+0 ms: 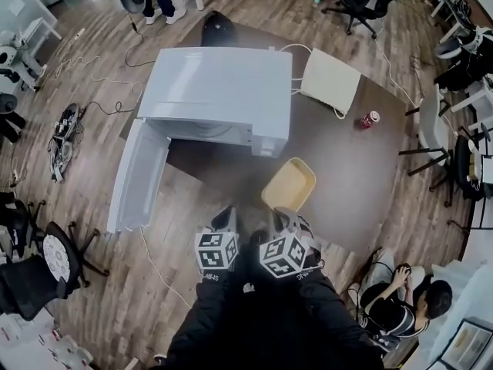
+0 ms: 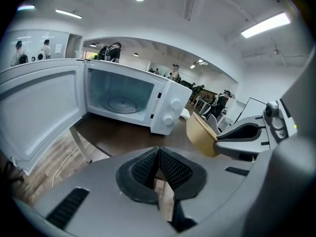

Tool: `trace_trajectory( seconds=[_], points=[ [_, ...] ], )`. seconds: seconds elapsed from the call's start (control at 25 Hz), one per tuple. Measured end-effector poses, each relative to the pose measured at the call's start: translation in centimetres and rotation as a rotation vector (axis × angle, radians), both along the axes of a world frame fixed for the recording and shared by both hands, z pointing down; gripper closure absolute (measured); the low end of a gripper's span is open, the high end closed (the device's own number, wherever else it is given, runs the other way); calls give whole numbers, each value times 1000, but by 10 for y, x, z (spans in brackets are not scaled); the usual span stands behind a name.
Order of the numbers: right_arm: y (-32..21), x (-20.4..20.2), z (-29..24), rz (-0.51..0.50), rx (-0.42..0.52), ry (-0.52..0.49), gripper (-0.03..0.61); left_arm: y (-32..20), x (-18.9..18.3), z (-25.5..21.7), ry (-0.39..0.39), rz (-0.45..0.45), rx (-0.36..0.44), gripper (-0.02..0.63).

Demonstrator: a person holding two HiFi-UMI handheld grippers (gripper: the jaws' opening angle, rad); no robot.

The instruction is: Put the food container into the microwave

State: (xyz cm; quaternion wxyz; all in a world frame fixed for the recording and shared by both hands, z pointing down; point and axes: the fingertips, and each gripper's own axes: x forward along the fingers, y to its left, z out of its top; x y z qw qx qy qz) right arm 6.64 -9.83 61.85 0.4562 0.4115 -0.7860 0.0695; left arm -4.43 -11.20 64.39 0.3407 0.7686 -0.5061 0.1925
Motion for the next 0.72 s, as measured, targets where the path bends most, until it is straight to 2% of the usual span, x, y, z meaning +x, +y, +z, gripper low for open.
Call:
trace_trajectory(
  seconds=[0.36, 0.72],
  points=[
    [18, -99, -5, -286, 16, 3, 548, 13, -78, 6, 2, -168, -9, 580],
    [-40, -182, 0, -388, 54, 55, 548, -31, -156, 18, 15, -195, -19, 580]
  ],
)
